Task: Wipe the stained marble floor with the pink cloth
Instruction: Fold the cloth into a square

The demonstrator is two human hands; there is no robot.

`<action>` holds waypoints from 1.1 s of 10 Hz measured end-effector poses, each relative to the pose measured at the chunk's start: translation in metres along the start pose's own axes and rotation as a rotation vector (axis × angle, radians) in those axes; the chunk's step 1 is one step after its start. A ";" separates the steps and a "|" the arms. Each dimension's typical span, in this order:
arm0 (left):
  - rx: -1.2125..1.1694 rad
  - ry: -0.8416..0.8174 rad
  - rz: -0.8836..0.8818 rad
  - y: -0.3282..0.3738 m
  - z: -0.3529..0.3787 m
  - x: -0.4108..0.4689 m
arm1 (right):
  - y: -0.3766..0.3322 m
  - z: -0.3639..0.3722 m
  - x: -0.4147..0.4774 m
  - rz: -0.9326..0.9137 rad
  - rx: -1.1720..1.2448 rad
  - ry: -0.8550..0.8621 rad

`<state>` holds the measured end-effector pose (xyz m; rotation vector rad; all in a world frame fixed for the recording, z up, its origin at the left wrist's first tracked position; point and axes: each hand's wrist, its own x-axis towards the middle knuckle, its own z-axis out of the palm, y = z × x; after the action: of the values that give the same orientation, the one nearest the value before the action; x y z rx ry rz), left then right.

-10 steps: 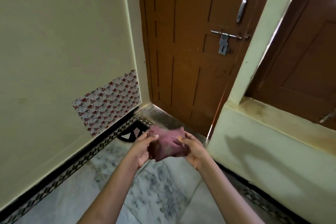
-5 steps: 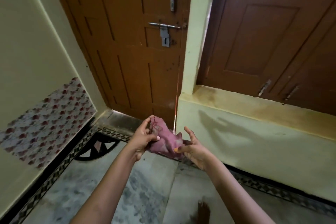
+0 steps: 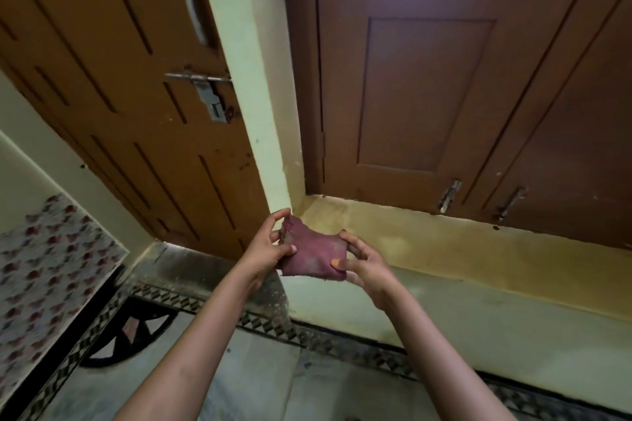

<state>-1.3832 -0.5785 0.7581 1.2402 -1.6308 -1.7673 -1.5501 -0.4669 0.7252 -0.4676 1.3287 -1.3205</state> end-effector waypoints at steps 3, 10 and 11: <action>0.520 -0.018 0.112 -0.009 0.028 0.095 | -0.014 -0.042 0.079 -0.098 -0.489 -0.023; 1.019 -0.293 -0.030 -0.075 0.028 0.261 | 0.029 -0.051 0.234 0.051 -1.290 0.190; 0.962 -0.242 -0.014 -0.079 0.031 0.258 | 0.025 -0.049 0.227 0.048 -1.276 0.269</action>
<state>-1.5197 -0.7515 0.5989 1.4111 -2.7791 -1.1420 -1.6440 -0.6365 0.5945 -1.1101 2.3086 -0.3306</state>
